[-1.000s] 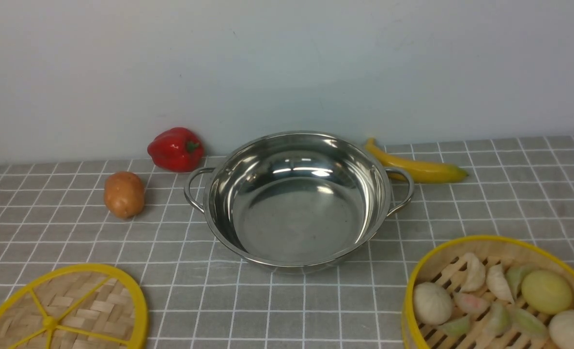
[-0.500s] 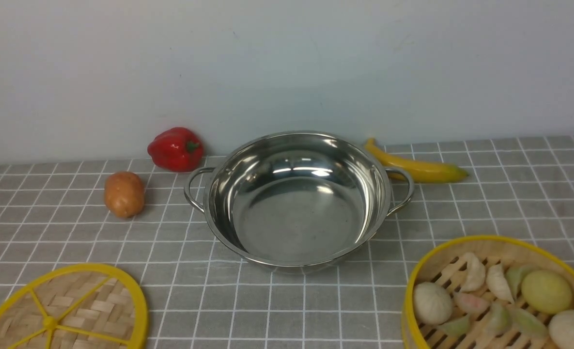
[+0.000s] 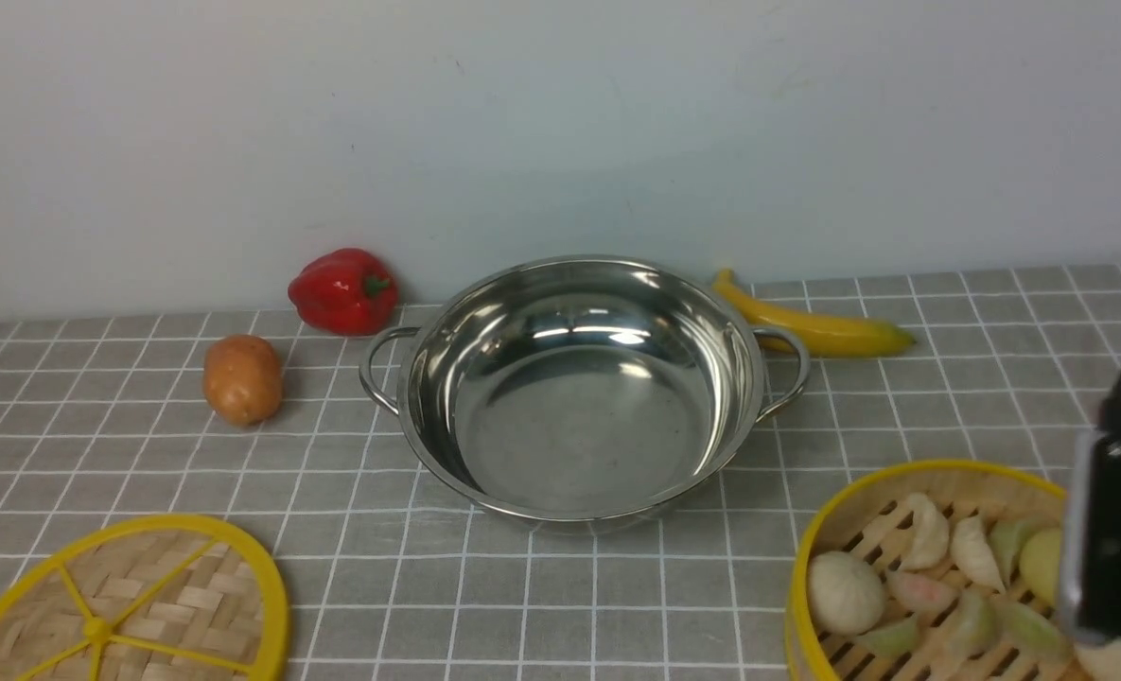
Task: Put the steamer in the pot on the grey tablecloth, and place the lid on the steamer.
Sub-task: 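Reach for and grasp the rim of the bamboo steamer holding the buns with the right gripper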
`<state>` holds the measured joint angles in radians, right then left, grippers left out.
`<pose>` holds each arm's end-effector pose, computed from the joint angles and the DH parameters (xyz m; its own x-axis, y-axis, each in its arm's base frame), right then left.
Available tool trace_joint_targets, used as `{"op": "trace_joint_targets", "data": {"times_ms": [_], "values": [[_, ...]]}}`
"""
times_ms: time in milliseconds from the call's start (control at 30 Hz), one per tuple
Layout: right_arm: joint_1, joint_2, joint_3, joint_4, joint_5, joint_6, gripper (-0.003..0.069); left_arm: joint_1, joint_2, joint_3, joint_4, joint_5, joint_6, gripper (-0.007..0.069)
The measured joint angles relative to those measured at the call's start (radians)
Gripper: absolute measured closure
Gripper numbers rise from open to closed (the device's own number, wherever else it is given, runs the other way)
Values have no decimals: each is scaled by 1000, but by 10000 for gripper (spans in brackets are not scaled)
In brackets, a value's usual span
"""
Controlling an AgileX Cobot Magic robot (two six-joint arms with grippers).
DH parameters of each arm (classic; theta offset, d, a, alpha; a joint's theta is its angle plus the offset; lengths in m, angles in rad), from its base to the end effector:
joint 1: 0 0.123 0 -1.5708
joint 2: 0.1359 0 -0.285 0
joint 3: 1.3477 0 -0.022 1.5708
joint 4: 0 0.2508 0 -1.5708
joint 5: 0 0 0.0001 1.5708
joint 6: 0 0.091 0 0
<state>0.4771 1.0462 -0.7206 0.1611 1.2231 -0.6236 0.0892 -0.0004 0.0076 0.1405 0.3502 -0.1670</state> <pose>0.1278 0.0815 0.2595 -0.4914 -0.8529 -0.1761 -0.8704 0.4880 0.0653 0.0529 0.0091 0.1794 -0.2579 -0.0581 -0.9644 -0.1442 0.9893 -0.0210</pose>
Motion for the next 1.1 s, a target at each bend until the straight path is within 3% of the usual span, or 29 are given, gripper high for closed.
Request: {"op": "trace_joint_targets", "data": {"times_ms": [33,200,1100], "values": [[63,23,0,-32,-15,28,416,0,0,0,0,0,0,382],[181,85,0,-79,-104,73,416,0,0,0,0,0,0,382],[189,498,-5,-86,-370,184,433,0,0,0,0,0,0,382]]}}
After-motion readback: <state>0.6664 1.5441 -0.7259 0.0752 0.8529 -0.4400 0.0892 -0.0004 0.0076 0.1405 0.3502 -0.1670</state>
